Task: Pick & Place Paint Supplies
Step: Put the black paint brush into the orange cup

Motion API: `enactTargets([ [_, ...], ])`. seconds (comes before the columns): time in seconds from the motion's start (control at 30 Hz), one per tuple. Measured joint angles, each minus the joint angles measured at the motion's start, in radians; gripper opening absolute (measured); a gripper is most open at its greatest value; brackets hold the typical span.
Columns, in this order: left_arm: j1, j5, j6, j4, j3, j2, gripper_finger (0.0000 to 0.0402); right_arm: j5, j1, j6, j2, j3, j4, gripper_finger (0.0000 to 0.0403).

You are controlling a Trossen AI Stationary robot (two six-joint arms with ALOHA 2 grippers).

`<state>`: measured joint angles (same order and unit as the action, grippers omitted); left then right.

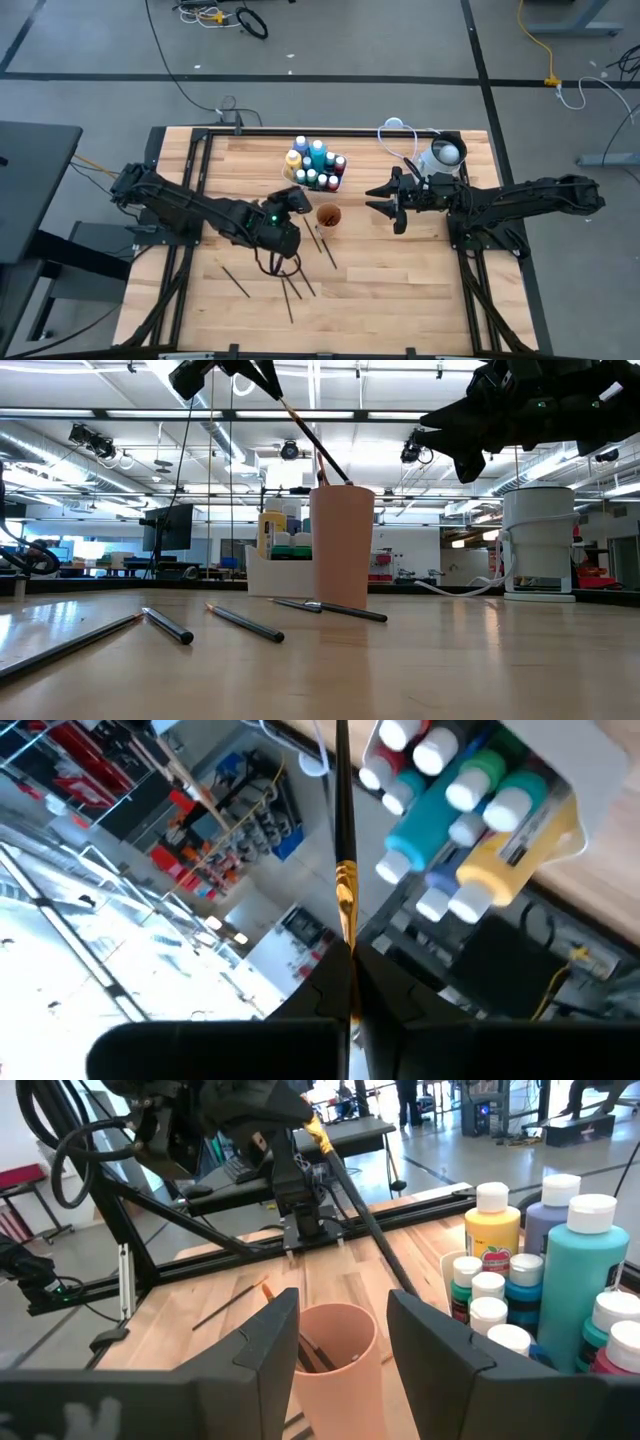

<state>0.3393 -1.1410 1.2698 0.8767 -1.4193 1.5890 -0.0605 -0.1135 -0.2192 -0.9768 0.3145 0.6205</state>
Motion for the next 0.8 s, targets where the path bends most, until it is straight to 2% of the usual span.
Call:
enactTargets([
  [0.1, 0.005, 0.002, 0.014, -0.004, 0.000, 0.000, 0.0007, 0.000, 0.000, 0.000, 0.000, 0.000, 0.000, 0.0158],
  [0.27, 0.005, 0.102, -0.006, -0.004, 0.000, 0.000, 0.0007, 0.000, 0.000, 0.000, 0.000, 0.000, 0.000, 0.0158],
  [0.4, 0.006, 0.133, -0.014, -0.003, 0.000, 0.000, 0.0007, 0.000, 0.000, 0.000, 0.000, 0.000, 0.000, 0.0158],
  [0.57, 0.011, 0.123, -0.010, -0.003, 0.000, 0.000, 0.0007, 0.000, 0.000, 0.000, 0.000, 0.000, 0.000, 0.0158],
  [0.7, 0.032, 0.062, 0.007, -0.004, 0.001, -0.011, 0.0007, 0.000, 0.000, 0.000, 0.000, 0.000, 0.000, 0.0158],
  [0.8, 0.051, 0.090, -0.012, 0.000, -0.022, -0.023, 0.0007, 0.000, 0.000, 0.001, 0.000, 0.000, 0.000, 0.0158],
])
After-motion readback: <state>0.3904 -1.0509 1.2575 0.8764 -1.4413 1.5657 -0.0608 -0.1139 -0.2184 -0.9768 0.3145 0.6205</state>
